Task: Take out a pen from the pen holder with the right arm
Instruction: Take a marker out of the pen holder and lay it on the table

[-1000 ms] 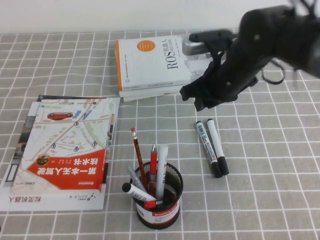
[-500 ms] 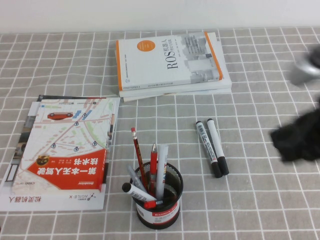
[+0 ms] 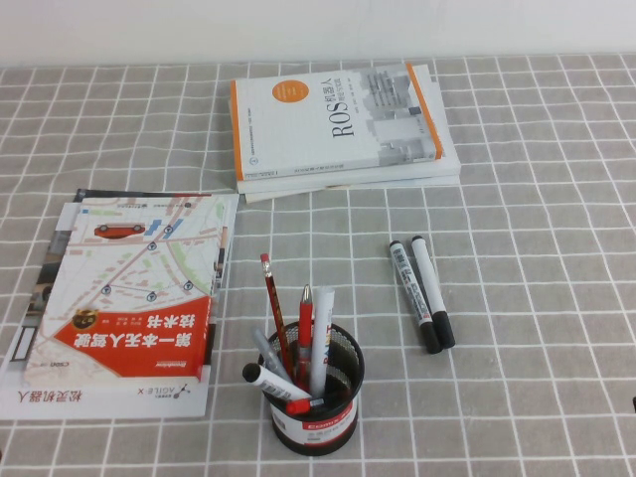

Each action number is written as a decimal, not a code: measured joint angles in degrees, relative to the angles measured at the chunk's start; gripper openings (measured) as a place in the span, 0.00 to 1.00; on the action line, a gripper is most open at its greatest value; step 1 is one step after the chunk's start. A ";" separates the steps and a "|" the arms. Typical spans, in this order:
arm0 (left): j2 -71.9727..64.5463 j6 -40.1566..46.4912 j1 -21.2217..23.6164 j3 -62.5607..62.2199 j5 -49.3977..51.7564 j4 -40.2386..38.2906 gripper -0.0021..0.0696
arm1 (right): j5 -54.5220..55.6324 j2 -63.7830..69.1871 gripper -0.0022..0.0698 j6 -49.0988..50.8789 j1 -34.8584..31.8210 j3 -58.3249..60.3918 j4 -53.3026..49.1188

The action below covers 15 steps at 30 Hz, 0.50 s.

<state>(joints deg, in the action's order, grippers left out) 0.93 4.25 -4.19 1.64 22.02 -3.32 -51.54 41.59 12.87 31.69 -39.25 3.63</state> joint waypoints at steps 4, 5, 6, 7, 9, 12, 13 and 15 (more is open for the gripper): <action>0.00 0.00 0.00 0.00 0.00 0.00 0.02 | 3.75 0.49 0.01 0.00 0.00 1.73 -0.36; 0.00 0.00 0.00 0.00 0.00 0.00 0.02 | 5.37 0.62 0.01 0.00 0.00 2.60 -0.44; 0.00 0.00 0.00 0.00 0.00 0.00 0.02 | 6.74 0.88 0.01 0.10 0.00 3.60 -0.49; 0.00 0.00 0.00 0.00 0.00 0.00 0.02 | 8.66 0.95 0.01 0.09 0.00 4.74 -0.96; 0.00 0.00 0.00 0.00 0.00 0.00 0.02 | 13.24 1.48 0.01 0.22 0.00 7.38 -2.27; 0.00 0.00 0.00 0.00 0.00 0.00 0.02 | 20.44 1.15 0.01 0.34 -0.62 11.88 -5.53; 0.00 0.00 0.00 0.00 0.00 0.00 0.02 | 23.09 0.61 0.01 0.34 -1.51 13.19 -6.23; 0.00 0.00 0.00 0.00 0.00 0.00 0.02 | 28.43 -2.24 0.01 0.34 -5.93 16.63 -7.09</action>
<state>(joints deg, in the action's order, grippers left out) 0.93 4.25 -4.19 1.64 22.02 -3.32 -23.12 39.35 13.21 25.76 -22.62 -3.46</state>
